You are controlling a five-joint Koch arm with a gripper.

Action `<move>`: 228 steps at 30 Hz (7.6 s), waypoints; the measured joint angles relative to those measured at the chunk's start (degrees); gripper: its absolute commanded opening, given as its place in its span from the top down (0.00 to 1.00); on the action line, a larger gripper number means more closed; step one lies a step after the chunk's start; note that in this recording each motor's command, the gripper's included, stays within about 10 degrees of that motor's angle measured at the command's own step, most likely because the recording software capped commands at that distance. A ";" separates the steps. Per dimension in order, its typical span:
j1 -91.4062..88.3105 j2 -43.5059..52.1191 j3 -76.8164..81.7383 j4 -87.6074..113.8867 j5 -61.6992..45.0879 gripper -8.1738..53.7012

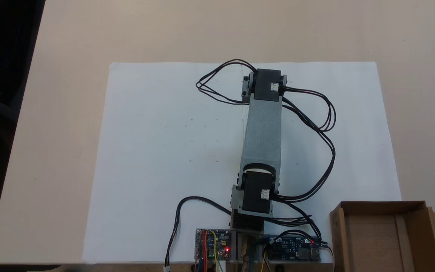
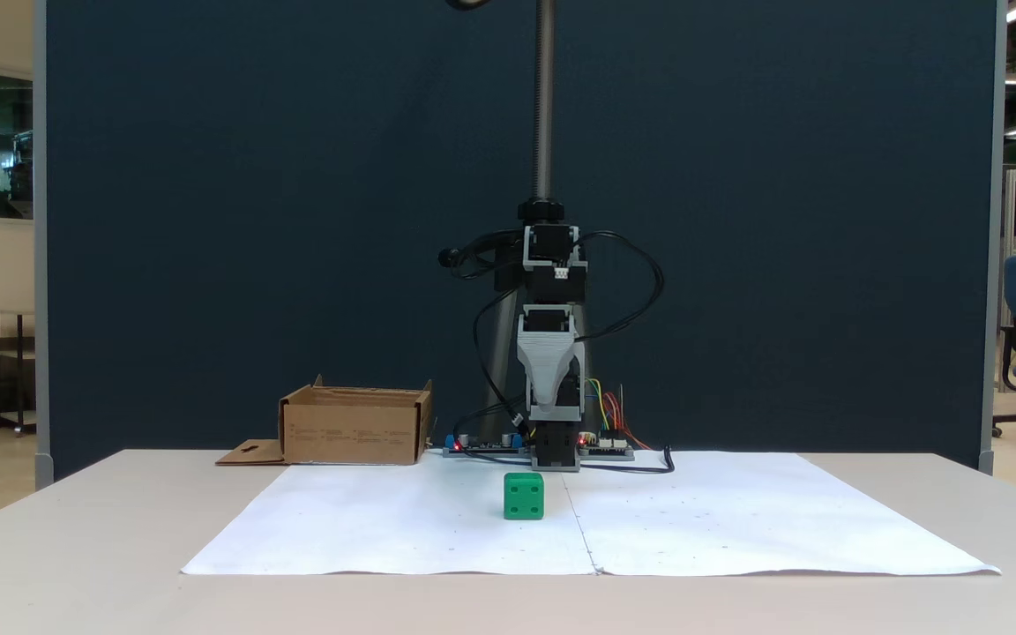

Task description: Grasp a green dice and put it in the bin.

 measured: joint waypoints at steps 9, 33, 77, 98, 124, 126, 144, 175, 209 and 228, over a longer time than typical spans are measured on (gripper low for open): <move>-0.09 -7.56 -0.09 -0.44 -0.09 0.16; 1.76 -17.58 -0.09 -7.73 -0.09 0.16; 6.15 -25.14 -1.14 -9.58 -3.78 0.17; 6.15 -27.25 -1.14 -9.67 -4.92 0.24; 9.76 -25.31 -1.05 -22.06 -4.48 0.67; 12.48 -23.20 -1.14 -25.84 -3.34 0.67; 45.35 -2.81 -4.22 -27.60 8.09 0.67; 91.49 -1.41 -4.22 -22.06 7.82 0.67; 53.00 2.90 -4.22 -45.35 7.47 0.18; 2.02 28.21 35.60 -55.72 7.38 0.14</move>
